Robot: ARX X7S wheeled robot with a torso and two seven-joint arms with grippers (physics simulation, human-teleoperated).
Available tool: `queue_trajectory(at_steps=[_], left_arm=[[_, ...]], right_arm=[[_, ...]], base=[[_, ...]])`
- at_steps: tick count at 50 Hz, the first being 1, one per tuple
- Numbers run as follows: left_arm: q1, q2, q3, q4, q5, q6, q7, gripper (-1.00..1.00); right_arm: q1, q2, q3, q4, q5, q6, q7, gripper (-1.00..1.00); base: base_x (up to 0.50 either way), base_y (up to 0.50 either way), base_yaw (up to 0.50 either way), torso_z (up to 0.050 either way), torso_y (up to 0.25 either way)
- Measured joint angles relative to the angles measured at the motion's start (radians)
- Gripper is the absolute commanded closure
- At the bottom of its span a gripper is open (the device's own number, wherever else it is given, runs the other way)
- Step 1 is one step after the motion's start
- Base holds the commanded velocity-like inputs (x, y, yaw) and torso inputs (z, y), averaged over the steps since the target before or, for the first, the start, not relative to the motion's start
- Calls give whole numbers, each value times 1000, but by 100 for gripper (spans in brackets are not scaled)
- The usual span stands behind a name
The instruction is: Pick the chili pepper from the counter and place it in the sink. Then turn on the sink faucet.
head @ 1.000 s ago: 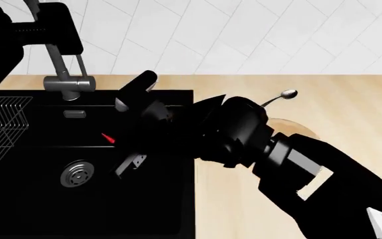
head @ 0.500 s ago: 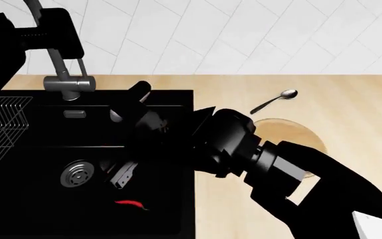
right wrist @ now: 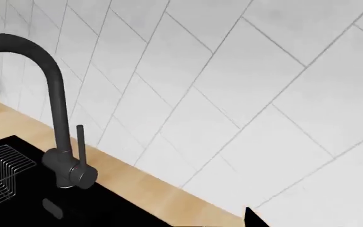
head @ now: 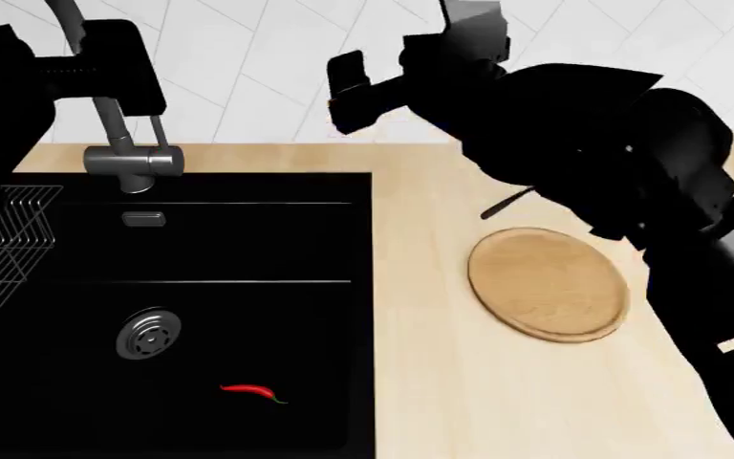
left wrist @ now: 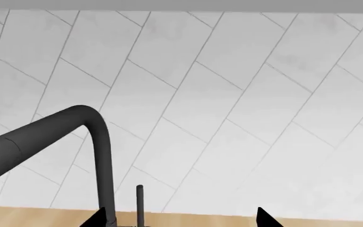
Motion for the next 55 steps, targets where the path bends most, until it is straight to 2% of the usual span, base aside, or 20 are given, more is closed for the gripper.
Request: queue_trajectory(at_steps=[15, 29, 39, 55], left_arm=[[-16, 15, 57, -19, 153, 68, 111, -100], [-59, 56, 122, -123, 312, 163, 243, -100], [-163, 135, 196, -338, 444, 250, 383, -100], [-354, 297, 321, -875, 689, 507, 619, -100]], right_arm=[[-21, 225, 95, -148, -4, -49, 148, -100], [-53, 316, 146, -228, 23, -73, 207, -100], [-65, 334, 161, -244, 32, -86, 214, -100], [-87, 338, 179, -247, 47, -110, 204, -100]], base=[[0, 0, 0, 0, 0], [0, 0, 0, 0, 0], [0, 0, 0, 0, 0], [0, 0, 0, 0, 0]])
